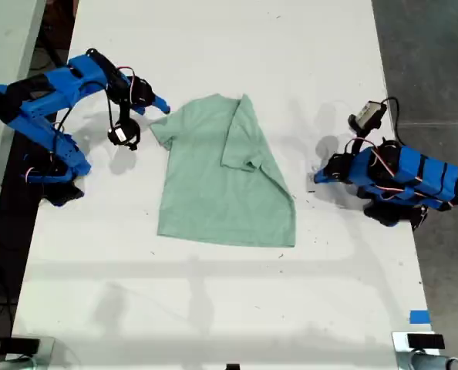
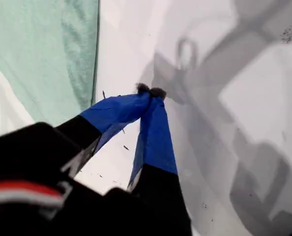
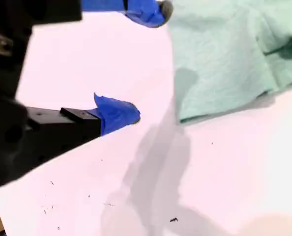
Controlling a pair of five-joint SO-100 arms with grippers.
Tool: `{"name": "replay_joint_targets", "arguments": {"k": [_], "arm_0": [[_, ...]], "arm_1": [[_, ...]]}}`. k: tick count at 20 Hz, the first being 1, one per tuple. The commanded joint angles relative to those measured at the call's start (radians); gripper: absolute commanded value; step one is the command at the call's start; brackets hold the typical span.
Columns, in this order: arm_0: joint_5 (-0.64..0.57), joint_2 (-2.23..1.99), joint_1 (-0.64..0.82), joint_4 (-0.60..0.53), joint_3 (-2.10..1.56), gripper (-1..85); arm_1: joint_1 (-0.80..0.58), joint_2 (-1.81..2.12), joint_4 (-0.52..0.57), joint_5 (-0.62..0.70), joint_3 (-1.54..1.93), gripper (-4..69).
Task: Fold t shirt
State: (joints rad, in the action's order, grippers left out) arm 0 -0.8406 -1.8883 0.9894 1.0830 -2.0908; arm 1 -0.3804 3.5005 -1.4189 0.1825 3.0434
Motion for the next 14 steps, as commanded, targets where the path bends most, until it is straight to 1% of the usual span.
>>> {"name": "replay_joint_targets", "arguments": {"k": [1,5,6,7,10,12,14], "arm_0": [[-0.037,0.141,0.037,-0.055,0.072,27.0],[-0.028,0.261,0.002,-0.084,0.083,24.9],[-0.028,0.27,0.002,-0.086,0.083,18.5],[-0.021,0.278,0.009,-0.086,0.083,1.0],[-0.003,0.293,0.018,-0.046,0.106,-0.1],[0.031,0.249,-0.015,0.031,0.16,-0.1],[0.087,0.219,-0.098,0.146,0.282,-0.1]], "arm_1": [[0.0,0.008,-0.005,-0.008,0.003,-1.5],[0.002,0.008,-0.006,-0.008,0.002,-1.5],[0.002,0.008,-0.006,-0.008,0.002,-1.5],[0.005,0.008,-0.006,-0.008,0.002,-1.5],[0.006,0.008,-0.006,-0.006,0.0,-1.5],[0.006,0.008,-0.006,-0.006,0.0,-1.5],[0.006,0.008,-0.006,-0.008,0.0,-1.5]]}}
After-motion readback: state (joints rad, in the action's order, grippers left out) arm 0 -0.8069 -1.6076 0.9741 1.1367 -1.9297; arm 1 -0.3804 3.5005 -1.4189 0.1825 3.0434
